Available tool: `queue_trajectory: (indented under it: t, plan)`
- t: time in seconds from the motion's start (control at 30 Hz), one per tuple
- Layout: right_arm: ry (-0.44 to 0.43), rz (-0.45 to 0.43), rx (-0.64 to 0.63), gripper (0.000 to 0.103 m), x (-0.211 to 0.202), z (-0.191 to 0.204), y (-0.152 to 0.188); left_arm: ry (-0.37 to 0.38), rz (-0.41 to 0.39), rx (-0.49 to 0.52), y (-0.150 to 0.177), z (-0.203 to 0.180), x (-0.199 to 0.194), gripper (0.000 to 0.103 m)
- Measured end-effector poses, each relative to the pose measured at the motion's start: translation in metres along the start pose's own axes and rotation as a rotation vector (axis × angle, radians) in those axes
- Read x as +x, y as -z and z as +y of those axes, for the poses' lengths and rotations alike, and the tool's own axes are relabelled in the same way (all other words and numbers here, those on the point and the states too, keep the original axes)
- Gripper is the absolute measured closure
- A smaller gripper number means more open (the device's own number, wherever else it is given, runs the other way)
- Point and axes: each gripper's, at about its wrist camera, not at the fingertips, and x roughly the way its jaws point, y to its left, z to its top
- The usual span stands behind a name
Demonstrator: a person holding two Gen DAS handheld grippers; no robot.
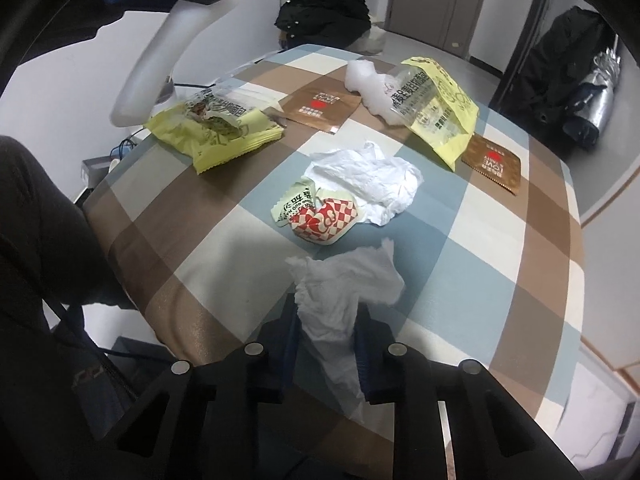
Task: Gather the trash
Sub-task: 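Close the right gripper on the crumpled white tissue while the left holds the strip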
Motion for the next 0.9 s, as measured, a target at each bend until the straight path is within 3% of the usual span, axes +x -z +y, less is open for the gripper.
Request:
queue_trajectory:
  t: [0.33,0.43,0.9]
  plan:
    - [0.03,-0.059,0.0,0.088,-0.023,-0.002,0.0,0.003,0.026,-0.007,0.003,-0.001,0.007,0.099]
    - [0.039,-0.089,0.019,0.089,-0.033,-0.008,0.0,-0.028,0.017,0.041,0.004,-0.008,0.008,0.098]
    - [0.096,-0.255,0.109,0.091,-0.092,-0.043,-0.002,0.022,-0.013,0.148,0.003,-0.059,0.004,0.098]
